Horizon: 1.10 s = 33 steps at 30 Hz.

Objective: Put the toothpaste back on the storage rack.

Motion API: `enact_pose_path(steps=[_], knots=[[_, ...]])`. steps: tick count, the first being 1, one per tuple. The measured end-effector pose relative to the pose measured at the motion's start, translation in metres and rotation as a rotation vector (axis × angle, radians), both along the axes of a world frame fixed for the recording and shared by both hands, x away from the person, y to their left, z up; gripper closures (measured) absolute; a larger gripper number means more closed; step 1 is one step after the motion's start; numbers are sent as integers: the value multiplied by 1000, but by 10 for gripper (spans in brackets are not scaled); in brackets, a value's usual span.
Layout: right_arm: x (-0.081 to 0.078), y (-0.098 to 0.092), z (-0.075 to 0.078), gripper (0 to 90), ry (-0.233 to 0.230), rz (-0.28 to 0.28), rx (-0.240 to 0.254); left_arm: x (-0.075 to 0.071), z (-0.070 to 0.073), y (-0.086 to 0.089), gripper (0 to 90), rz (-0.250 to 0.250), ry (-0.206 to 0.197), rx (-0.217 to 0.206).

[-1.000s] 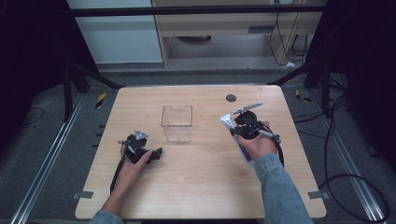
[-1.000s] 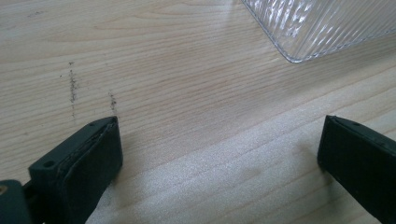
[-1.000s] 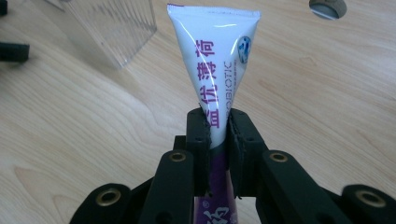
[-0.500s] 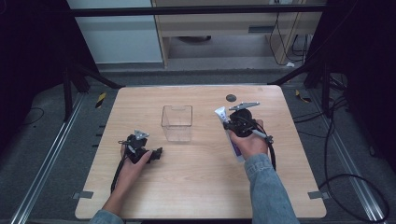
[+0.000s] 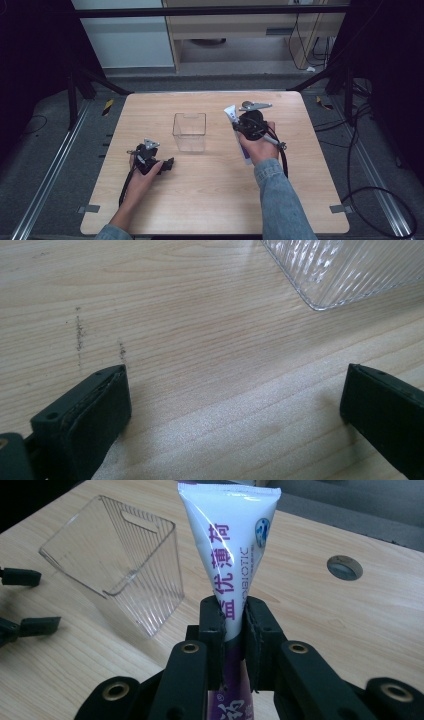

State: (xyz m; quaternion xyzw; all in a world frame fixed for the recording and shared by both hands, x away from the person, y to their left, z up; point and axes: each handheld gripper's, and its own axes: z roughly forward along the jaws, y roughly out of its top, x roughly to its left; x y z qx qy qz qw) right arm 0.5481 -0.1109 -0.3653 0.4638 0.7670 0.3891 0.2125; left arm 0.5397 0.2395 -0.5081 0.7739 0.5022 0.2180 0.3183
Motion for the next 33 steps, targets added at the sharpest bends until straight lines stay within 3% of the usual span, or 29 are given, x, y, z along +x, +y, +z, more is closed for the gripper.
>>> enact_pose_path(steps=[7,16,19,25,33], knots=[[4,13,7,798,-24,7,17,0,0,0,0,-1,0,0],[-4,28,11,799,-64,2,33,0,0,0,0,0,0,-1],[-4,37,11,798,-76,1,9,0,0,0,0,-1,-1,-2],[-5,48,16,798,-129,-17,45,1,0,0,0,-4,-1,-2],[0,61,36,798,-197,-29,76,2,0,1,0,-8,1,1]])
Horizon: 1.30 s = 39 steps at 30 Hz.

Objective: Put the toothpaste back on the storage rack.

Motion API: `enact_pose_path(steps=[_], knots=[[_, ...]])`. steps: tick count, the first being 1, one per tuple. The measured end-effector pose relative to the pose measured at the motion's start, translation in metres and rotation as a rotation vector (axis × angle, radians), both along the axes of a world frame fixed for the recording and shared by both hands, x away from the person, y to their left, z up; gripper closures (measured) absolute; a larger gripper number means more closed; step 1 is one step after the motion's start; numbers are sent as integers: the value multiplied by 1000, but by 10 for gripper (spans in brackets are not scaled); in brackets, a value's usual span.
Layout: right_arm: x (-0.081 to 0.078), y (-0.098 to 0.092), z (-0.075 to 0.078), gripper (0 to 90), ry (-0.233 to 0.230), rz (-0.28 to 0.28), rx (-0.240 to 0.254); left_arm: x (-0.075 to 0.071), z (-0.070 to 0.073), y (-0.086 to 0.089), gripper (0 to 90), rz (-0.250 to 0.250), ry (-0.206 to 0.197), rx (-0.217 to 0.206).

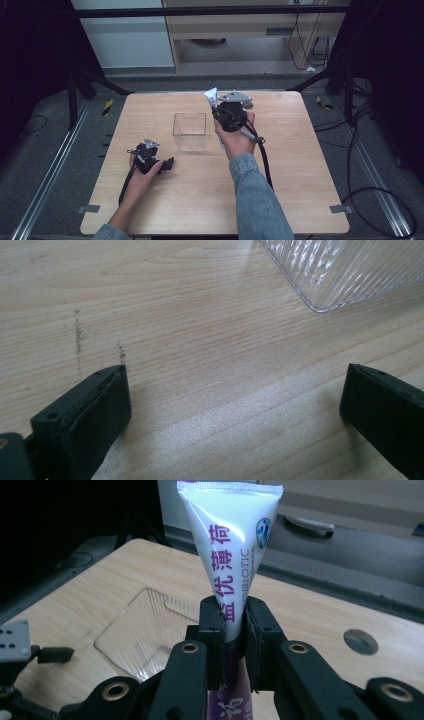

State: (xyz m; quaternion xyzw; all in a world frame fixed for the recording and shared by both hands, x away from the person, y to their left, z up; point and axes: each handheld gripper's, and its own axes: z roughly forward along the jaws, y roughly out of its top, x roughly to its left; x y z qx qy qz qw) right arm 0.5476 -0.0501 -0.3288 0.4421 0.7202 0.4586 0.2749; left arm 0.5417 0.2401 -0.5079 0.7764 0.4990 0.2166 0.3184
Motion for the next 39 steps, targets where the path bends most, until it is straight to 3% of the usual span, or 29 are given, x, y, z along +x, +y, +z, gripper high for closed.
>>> enact_pose_path(steps=[9,26,39], knots=[[11,17,19,797,-67,12,28,0,0,0,0,3,-2,-3],[38,43,40,797,-117,31,39,0,0,0,0,0,0,-1],[53,60,34,796,-126,41,53,0,0,0,0,-2,-1,0]])
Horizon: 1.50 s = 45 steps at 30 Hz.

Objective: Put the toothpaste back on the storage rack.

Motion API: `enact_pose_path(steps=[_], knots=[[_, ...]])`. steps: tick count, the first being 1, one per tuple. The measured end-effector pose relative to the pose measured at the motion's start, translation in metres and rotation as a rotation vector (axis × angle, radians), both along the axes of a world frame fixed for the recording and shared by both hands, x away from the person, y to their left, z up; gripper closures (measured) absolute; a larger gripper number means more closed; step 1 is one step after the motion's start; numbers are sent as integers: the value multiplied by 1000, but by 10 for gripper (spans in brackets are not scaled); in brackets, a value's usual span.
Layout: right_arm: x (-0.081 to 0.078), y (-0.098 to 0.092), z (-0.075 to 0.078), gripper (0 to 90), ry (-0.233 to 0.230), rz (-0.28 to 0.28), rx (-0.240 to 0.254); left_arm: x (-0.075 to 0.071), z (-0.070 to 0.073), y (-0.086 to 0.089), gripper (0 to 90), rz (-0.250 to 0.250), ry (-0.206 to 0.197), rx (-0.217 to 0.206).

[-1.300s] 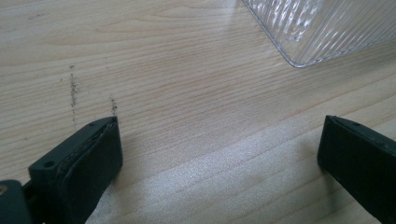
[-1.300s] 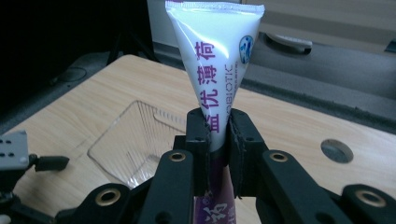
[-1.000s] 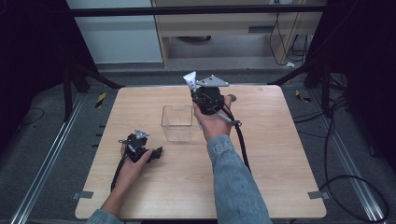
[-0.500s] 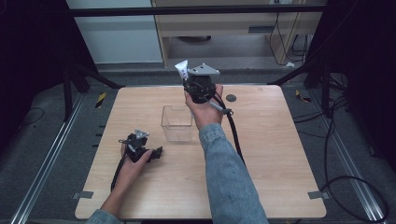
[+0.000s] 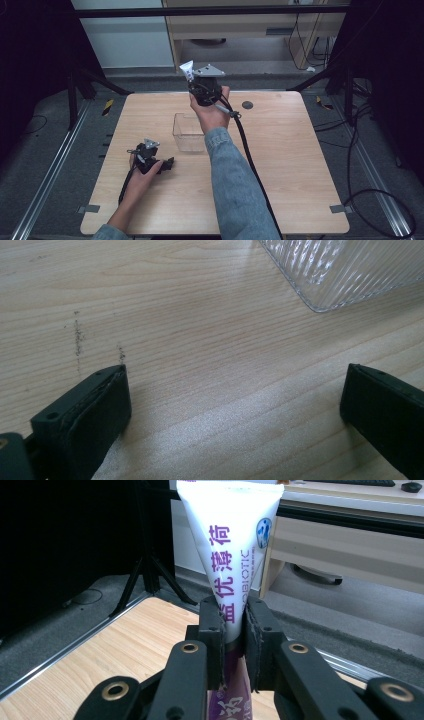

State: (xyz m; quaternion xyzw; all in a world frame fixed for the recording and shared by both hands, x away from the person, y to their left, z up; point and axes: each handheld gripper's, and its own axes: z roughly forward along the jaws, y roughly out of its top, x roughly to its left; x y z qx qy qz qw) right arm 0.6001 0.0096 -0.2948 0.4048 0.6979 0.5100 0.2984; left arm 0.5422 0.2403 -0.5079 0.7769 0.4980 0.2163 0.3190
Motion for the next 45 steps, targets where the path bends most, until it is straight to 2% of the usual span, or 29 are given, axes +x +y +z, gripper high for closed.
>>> enact_pose_path(steps=[7,25,35,45], knots=[[4,5,-6,796,3,-3,7,0,0,0,0,-2,0,0],[5,27,-26,796,13,42,-20,0,0,1,0,-8,1,0],[4,37,-49,795,25,64,-25,0,0,1,0,-8,0,0],[5,43,-62,795,47,69,-35,0,0,1,0,-11,-2,-2]])
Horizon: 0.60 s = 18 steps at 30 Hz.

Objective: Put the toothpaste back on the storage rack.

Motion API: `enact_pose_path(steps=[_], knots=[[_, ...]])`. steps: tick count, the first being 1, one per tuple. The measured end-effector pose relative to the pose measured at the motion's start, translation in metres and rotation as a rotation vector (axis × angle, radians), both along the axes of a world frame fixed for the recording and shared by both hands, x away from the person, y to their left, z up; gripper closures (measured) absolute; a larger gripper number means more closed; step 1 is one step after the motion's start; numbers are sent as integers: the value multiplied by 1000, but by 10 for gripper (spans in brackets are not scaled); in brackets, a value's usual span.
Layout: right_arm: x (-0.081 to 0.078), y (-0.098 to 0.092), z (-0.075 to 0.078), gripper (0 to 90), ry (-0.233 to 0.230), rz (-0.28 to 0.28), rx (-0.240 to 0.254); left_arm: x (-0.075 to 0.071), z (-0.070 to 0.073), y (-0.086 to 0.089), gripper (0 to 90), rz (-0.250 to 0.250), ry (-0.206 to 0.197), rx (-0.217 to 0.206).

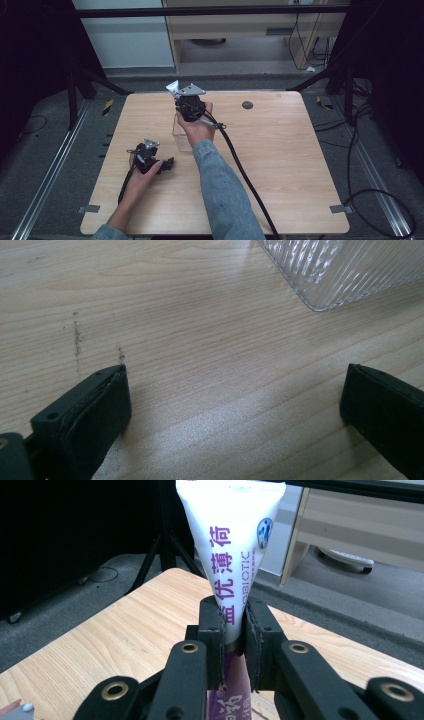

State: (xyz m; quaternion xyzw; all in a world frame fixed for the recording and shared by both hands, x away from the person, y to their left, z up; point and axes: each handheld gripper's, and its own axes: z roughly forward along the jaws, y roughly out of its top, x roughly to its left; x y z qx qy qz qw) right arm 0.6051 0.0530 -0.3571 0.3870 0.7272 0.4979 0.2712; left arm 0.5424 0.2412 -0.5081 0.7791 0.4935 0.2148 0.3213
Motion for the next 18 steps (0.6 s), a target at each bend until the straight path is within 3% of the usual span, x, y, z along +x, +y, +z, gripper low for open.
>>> enact_pose_path(steps=[18], knots=[[-1,1,-20,796,34,-1,-19,0,0,0,0,-2,1,1]])
